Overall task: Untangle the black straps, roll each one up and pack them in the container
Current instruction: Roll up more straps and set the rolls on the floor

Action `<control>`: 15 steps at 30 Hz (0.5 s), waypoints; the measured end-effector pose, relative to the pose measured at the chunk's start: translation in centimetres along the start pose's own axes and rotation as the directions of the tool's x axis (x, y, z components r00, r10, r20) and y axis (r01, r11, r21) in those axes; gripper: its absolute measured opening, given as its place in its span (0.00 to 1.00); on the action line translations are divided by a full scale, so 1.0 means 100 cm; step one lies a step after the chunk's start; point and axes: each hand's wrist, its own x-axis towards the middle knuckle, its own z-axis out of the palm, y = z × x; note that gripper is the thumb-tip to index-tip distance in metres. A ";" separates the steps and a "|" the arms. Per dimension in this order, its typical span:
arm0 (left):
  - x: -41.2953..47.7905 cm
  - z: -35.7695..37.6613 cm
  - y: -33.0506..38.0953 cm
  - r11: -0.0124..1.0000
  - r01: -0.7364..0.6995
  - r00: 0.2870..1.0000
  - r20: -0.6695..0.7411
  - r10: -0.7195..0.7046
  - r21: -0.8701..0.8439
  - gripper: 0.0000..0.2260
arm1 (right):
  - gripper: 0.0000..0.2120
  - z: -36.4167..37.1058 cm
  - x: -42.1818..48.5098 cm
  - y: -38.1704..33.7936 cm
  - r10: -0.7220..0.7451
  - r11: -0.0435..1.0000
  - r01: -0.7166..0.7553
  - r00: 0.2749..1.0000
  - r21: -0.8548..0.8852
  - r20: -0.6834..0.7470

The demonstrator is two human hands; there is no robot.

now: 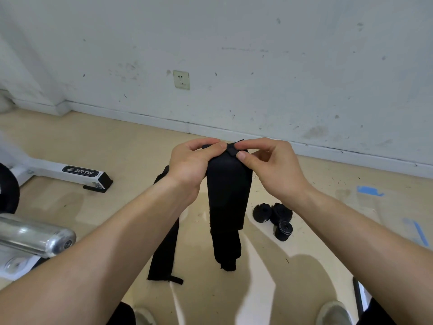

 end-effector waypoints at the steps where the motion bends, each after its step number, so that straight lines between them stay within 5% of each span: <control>1: 0.000 0.000 0.000 1.000 0.002 1.000 0.006 -0.002 0.004 0.05 | 0.08 -0.001 0.001 0.000 -0.006 1.000 0.005 1.000 -0.017 -0.007; 15: -0.006 0.001 0.006 0.984 0.100 0.985 0.154 -0.076 -0.149 0.04 | 0.06 -0.004 0.003 0.003 0.029 0.966 -0.027 1.000 0.258 -0.004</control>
